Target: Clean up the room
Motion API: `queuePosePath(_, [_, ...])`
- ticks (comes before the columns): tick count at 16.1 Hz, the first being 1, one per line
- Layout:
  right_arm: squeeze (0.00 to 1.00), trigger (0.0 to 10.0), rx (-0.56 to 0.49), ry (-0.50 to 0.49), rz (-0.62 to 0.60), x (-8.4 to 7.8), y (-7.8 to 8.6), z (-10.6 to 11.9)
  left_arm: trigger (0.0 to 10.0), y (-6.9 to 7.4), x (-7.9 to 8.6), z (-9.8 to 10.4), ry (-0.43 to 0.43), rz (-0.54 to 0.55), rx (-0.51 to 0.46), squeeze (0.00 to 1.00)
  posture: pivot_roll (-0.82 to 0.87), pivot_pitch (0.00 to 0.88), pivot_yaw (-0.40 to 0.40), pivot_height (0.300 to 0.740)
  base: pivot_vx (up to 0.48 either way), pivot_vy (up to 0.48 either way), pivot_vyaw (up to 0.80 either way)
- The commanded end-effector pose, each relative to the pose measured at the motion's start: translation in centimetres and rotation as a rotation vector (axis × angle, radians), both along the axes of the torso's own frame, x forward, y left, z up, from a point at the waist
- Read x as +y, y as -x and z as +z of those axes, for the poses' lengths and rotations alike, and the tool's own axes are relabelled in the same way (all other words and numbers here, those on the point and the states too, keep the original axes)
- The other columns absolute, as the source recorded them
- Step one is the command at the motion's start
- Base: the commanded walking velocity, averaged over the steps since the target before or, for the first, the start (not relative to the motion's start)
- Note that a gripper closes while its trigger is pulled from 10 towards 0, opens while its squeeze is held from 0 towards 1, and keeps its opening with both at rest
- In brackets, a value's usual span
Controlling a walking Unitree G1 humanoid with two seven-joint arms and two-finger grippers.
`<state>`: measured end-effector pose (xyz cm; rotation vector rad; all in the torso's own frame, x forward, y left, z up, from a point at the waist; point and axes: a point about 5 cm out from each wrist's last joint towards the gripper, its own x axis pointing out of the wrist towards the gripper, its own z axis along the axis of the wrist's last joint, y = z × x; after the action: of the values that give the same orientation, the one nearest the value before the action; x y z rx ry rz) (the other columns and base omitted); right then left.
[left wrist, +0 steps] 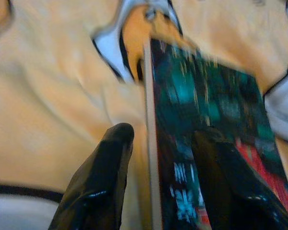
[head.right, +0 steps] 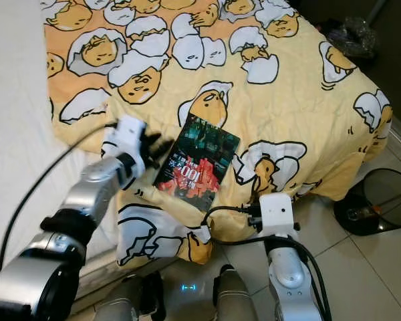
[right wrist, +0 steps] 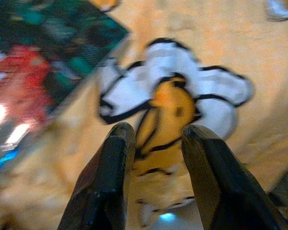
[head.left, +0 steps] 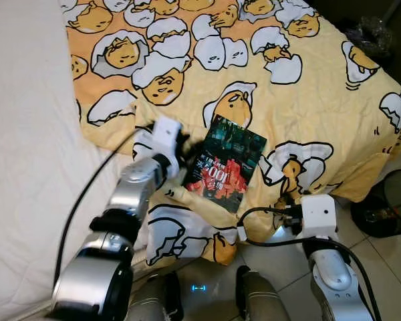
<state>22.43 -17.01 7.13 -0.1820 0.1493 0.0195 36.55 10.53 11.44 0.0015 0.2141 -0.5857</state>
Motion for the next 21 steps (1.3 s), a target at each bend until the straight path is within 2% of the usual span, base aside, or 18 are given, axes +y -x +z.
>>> queuePosePath(1, [0.00, 10.0, 0.029, -0.033, 0.041, 0.4, 0.6, -0.3, 10.0, 0.1, -0.5, -0.7, -0.027, -0.024, 0.041, 1.00, -0.26, 0.218, 0.039, 0.723, 0.000, 0.000, 0.00])
queuePosePath(4, [0.00, 10.0, 0.062, -0.084, 0.165, 1.3, 1.3, -0.2, 10.0, -0.2, -1.6, -0.5, -0.020, -0.050, 0.070, 1.00, -0.27, 0.226, 0.039, 0.723, 0.000, 0.000, 0.00])
queuePosePath(8, [0.00, 10.0, 0.073, -0.106, 0.257, 1.8, 1.8, 0.2, 10.0, -0.6, -1.6, -0.1, -0.021, -0.049, 0.064, 1.00, -0.28, 0.230, 0.042, 0.723, 0.000, 0.000, 0.00])
queuePosePath(11, [0.00, 10.0, 0.083, -0.110, 0.273, 1.9, 1.9, 0.2, 10.0, -0.5, -1.7, -0.1, -0.020, -0.072, 0.066, 1.00, -0.27, 0.236, 0.044, 0.723, 0.000, 0.000, 0.00])
queuePosePath(14, [0.00, 10.0, 0.095, -0.123, 0.307, 2.3, 2.1, 0.2, 10.0, -0.4, -1.1, -0.7, -0.034, -0.033, 0.065, 1.00, -0.27, 0.243, 0.040, 0.723, 0.000, 0.000, 0.00])
queuePosePath(21, [0.00, 10.0, 0.105, -0.110, 0.321, 2.2, 2.5, 0.2, 10.0, -0.2, -1.0, -1.4, -0.075, -0.014, 0.079, 1.00, -0.28, 0.252, 0.041, 0.723, 0.000, 0.000, 0.00])
